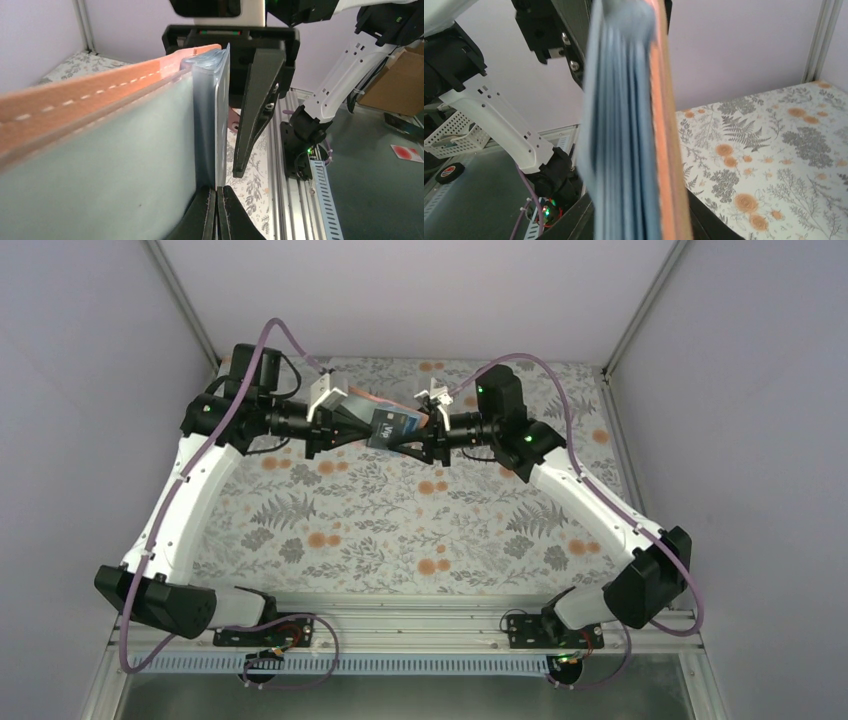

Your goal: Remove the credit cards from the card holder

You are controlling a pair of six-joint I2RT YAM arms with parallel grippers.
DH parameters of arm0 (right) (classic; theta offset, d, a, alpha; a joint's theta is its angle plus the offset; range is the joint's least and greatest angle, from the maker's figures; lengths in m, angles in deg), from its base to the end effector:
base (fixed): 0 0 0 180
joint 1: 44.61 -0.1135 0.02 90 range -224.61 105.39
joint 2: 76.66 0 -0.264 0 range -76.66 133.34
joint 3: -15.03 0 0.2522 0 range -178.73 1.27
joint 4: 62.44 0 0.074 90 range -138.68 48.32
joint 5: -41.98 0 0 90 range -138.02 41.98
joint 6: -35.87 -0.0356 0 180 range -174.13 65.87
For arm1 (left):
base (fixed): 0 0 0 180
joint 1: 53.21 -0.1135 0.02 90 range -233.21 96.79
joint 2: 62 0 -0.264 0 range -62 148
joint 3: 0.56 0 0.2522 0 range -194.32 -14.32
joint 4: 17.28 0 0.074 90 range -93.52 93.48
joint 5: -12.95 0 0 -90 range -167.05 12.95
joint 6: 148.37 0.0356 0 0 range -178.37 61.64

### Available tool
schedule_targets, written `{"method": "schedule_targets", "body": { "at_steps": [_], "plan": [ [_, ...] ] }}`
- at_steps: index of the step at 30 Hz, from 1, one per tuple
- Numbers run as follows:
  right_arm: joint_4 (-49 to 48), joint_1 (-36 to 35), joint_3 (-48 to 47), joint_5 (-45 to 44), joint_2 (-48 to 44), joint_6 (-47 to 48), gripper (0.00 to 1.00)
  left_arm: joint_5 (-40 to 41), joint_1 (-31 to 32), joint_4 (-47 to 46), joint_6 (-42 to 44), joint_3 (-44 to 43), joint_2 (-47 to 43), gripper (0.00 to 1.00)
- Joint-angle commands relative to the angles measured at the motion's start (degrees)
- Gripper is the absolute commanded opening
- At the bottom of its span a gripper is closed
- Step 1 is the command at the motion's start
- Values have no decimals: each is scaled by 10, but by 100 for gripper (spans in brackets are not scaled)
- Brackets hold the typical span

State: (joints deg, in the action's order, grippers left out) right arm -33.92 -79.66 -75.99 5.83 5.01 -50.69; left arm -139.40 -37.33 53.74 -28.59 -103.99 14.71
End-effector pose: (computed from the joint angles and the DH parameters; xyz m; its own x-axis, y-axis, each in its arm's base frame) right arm 0.2457 0.2075 0.3845 -0.2105 -0.1909 -0.9588 -0.9776 0.0335 0.2080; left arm 0.2312 -0.0986 0.4206 -0.2171 0.3014 -0.9284 0.9731 0.1419 -0.1815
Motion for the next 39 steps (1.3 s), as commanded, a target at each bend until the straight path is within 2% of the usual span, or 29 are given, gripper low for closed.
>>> {"method": "schedule_targets", "body": {
  "at_steps": [1,7,12,16,22,26,34,37,39],
  "plan": [
    [4,9,16,21,-21,15,36,-45,-8,-26,6,2,-21,2],
    [9,17,24,28,-32,21,37,-45,-10,-27,8,4,-19,2],
    [7,23,25,33,-37,20,15,-36,-11,-19,16,3,-20,2],
    [22,29,25,34,-37,31,5,-26,-14,-1,36,-4,-22,2],
    [47,37,23,36,-41,51,4,-24,-17,27,60,-15,-18,2],
    [71,42,21,45,-41,69,10,-13,-18,39,75,-22,-19,2],
    [70,42,14,75,-34,67,13,-17,-18,9,53,1,-17,2],
    [67,42,11,88,-31,67,9,-24,-10,-10,44,13,-15,3],
    [64,43,12,87,-28,65,9,-21,-1,-19,39,18,-9,10]
  ]
}}
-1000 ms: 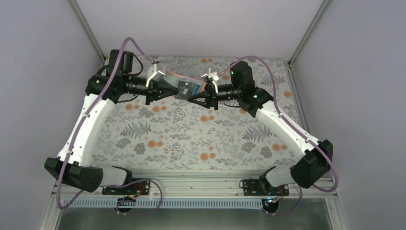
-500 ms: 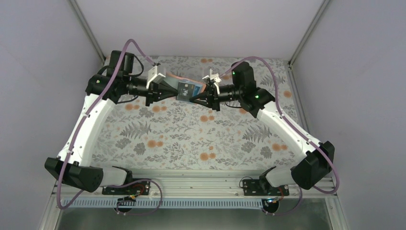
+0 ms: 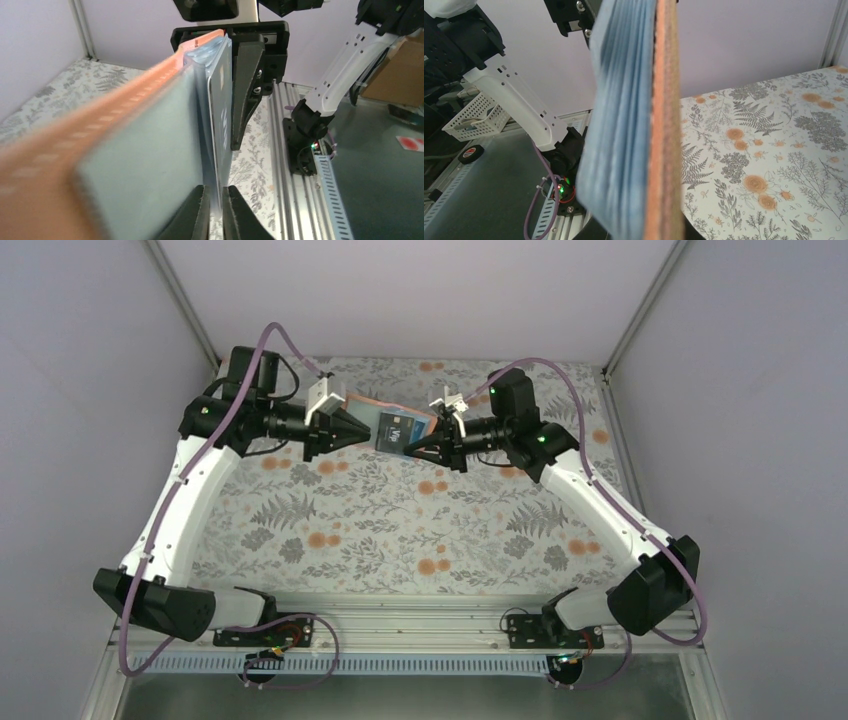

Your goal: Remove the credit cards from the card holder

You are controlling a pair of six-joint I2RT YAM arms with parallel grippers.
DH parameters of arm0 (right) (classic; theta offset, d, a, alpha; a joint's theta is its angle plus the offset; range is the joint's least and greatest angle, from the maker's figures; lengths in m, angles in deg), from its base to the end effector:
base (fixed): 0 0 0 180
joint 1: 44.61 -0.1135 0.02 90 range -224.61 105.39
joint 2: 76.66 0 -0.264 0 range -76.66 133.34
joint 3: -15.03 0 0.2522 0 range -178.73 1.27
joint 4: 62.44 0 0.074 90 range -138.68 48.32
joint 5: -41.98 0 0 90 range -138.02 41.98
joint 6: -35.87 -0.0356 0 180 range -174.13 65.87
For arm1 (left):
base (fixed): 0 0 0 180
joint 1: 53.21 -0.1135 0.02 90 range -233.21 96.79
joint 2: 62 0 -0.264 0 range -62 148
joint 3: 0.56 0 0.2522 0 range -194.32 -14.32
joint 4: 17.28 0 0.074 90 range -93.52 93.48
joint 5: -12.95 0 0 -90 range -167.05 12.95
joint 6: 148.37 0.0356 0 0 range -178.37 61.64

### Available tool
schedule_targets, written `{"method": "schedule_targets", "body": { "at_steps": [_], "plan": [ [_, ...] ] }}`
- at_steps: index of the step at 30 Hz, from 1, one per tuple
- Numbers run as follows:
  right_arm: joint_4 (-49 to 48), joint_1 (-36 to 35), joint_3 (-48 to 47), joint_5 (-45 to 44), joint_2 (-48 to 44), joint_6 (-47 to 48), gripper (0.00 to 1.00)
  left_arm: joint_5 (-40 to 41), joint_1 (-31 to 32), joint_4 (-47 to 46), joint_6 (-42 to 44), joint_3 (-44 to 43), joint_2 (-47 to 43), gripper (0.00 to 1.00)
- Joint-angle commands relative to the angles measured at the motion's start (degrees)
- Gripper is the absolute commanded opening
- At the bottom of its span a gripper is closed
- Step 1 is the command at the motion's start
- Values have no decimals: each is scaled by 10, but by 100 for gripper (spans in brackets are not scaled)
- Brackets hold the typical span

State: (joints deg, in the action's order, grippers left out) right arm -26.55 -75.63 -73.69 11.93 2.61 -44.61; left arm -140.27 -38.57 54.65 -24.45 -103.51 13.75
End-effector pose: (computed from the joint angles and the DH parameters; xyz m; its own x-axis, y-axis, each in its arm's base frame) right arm 0.2428 0.1820 0.3734 -0.2238 -0.2312 -0.9468 -0.9727 -0.0086 0.2320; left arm 0.2274 -0.0922 0.4213 -0.1591 0.3014 -0.9401 0.9837 0.1295 -0.1249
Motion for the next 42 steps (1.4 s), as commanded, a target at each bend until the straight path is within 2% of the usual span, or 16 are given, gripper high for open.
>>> {"method": "schedule_targets", "body": {
  "at_steps": [1,4,9,11,14,15,17,21,23,33,36,42],
  "plan": [
    [-10,2,-12,24,0,3,9,-11,20,-30,-3,12,4,15],
    [-10,1,-15,31,8,-1,10,-4,43,-38,-16,-4,16,29],
    [-10,-3,-10,42,5,5,10,13,45,-57,-26,-22,21,30],
    [-7,-4,-8,43,4,10,10,1,45,-65,-32,-19,20,25],
    [-2,-4,-9,41,5,14,10,-19,45,-61,-35,-22,24,5],
    [-1,-4,-9,40,5,15,10,-25,45,-58,-31,-22,25,3],
    [0,-4,-7,40,4,18,12,-42,45,-45,-20,-24,23,2],
    [-10,-1,7,32,-14,20,32,-66,42,-28,-6,-27,15,2],
    [-14,5,13,34,-22,21,37,-61,36,-23,-2,-28,12,2],
    [-21,21,12,33,-35,2,42,-20,27,-32,-6,-4,11,2],
    [-67,20,14,48,-24,-48,36,-29,28,-38,-12,2,11,2],
    [-91,20,12,50,-19,-65,5,-27,27,-39,-11,13,2,2]
  ]
}}
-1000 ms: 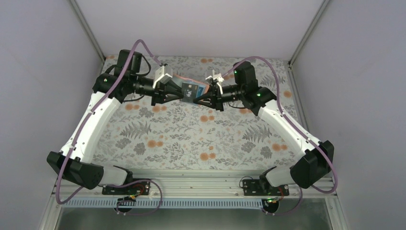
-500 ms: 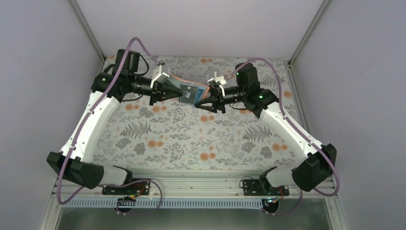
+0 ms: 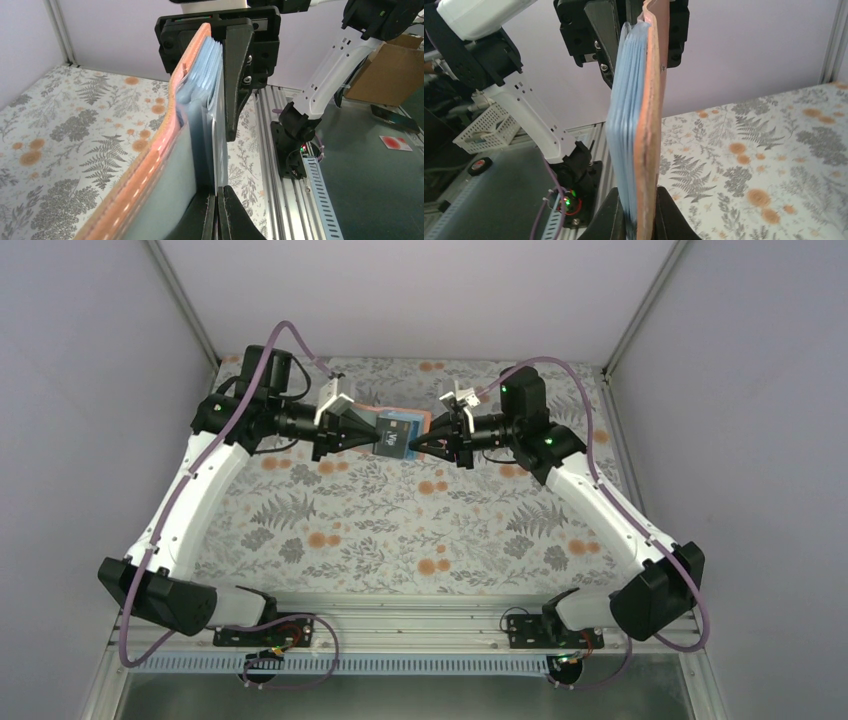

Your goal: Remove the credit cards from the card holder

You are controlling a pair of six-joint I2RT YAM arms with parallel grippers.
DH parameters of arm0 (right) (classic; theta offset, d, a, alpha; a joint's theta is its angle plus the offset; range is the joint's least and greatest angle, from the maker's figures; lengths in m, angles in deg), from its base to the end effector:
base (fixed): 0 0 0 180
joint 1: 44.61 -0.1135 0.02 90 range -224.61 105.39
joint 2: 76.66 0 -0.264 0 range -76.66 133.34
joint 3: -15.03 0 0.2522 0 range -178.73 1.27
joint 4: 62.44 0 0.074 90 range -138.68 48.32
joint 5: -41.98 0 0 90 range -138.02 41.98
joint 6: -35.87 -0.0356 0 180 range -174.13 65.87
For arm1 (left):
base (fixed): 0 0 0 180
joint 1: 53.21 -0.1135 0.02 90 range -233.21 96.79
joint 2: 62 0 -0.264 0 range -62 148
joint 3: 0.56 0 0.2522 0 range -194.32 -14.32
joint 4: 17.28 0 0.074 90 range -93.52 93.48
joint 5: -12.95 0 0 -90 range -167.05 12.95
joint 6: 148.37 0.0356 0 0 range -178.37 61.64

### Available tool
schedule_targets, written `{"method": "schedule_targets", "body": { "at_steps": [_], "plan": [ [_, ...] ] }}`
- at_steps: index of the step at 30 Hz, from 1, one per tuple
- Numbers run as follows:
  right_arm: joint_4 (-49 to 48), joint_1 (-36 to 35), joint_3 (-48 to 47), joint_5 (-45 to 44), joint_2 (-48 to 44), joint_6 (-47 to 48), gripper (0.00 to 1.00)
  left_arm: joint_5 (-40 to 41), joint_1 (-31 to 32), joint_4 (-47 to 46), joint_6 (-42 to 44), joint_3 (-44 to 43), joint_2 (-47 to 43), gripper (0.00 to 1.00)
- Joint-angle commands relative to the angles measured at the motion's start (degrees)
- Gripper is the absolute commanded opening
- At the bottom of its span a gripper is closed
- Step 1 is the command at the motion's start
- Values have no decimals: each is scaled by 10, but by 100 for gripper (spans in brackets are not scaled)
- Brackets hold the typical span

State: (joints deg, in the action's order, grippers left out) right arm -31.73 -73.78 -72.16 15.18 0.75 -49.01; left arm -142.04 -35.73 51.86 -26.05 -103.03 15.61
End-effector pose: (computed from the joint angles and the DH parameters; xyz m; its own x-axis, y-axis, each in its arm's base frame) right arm 0.2422 0.1716 0.3818 -0.2261 -0.1723 -0.9587 -0.9718 -0.0281 0.2342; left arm 0.2344 -0.1076 0.4152 -0.1640 0.2886 -0.9433 0.9863 0.0640 -0.1519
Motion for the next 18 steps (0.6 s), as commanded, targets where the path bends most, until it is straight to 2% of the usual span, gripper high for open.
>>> {"method": "schedule_targets", "body": {
  "at_steps": [1,4,11,13,14,16,18],
  "plan": [
    [-36,2,-4,17,-1,-19,4,-11,-1,-8,8,8,-18,2],
    [-27,2,-2,17,0,-13,4,-17,-1,-4,11,6,-19,3],
    [-12,2,-3,29,1,2,4,-32,-2,-7,3,-7,-11,18],
    [-10,2,-4,30,1,4,4,-50,-2,-6,0,-12,-4,19],
    [-10,2,-4,31,1,4,4,-57,-1,-6,-1,-13,-1,17],
    [-7,2,-4,31,1,6,4,-60,-2,-3,0,-15,1,6],
    [-5,2,-3,31,-1,9,4,-58,-1,3,8,-16,-2,3]
  ]
}}
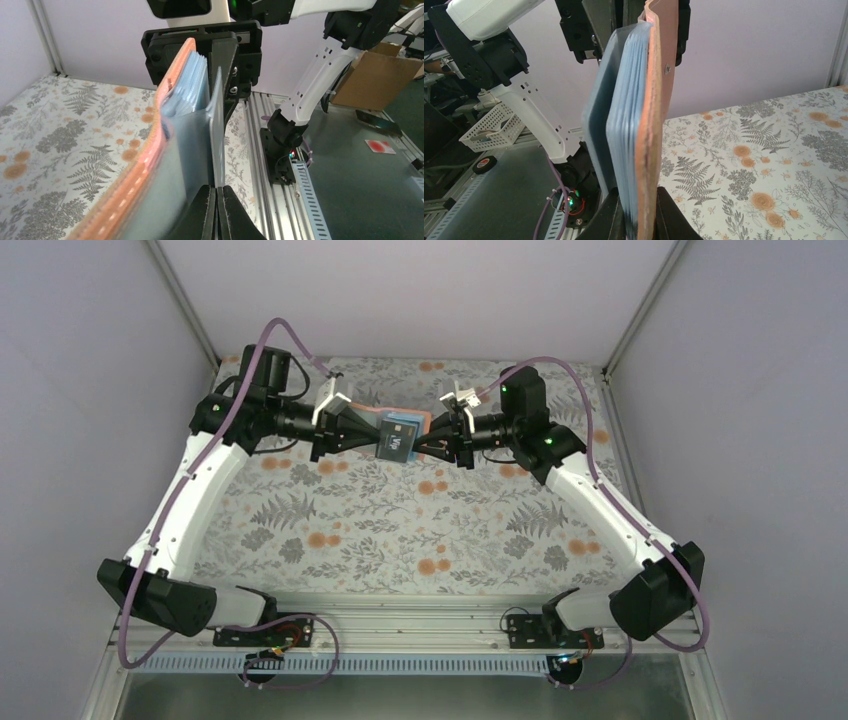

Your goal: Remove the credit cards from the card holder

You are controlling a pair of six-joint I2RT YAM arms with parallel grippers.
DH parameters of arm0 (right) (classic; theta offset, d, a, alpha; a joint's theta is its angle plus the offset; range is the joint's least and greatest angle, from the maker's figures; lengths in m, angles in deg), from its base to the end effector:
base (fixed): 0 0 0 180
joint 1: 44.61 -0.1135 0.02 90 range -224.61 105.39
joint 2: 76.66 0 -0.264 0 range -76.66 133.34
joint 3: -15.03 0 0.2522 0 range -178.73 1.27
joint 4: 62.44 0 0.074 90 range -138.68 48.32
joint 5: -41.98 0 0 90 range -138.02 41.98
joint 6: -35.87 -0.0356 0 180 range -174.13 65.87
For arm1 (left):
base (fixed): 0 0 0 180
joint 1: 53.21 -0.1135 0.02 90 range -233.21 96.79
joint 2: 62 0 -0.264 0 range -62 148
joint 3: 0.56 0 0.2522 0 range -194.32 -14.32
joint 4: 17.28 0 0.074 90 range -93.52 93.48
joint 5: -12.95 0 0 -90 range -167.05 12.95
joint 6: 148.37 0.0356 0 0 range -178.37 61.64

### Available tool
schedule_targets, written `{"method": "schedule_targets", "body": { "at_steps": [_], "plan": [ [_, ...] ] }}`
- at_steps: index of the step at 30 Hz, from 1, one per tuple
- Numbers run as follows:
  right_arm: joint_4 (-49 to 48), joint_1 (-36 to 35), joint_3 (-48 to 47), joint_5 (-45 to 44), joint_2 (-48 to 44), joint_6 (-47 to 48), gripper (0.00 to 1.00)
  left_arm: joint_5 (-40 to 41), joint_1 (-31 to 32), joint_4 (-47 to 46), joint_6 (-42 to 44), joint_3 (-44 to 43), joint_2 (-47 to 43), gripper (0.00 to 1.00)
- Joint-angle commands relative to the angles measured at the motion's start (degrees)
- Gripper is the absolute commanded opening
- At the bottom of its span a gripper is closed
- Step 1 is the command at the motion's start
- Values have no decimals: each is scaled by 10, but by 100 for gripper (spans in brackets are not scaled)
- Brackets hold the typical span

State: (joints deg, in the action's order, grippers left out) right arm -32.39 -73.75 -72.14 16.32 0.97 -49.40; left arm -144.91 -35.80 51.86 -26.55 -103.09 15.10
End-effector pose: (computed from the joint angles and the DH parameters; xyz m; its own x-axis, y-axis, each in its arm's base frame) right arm 0.2428 0.1721 0.3818 -0.2268 -0.1673 -0.9595 -0.9703 -0.0468 0.2375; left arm 0.2306 -0.1069 0.4187 -0.1640 0.2597 -0.9517 0.9863 0.0263 -0.1627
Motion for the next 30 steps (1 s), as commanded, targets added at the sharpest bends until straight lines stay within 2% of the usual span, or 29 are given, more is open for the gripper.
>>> {"method": "schedule_targets", "body": {
  "at_steps": [1,21,24,27,30],
  "plan": [
    [1,2,-3,19,-4,14,4,-29,-1,6,16,-15,2,2],
    [37,7,-4,15,-15,45,4,17,-26,15,29,-10,-18,2],
    [37,7,-4,29,-13,46,4,12,-26,-1,12,2,-19,2],
    [33,7,-3,38,-12,43,11,0,-25,-42,-28,22,-24,2],
    [19,6,-1,47,-11,34,13,-8,-23,-70,-58,32,-21,2]
  ]
}}
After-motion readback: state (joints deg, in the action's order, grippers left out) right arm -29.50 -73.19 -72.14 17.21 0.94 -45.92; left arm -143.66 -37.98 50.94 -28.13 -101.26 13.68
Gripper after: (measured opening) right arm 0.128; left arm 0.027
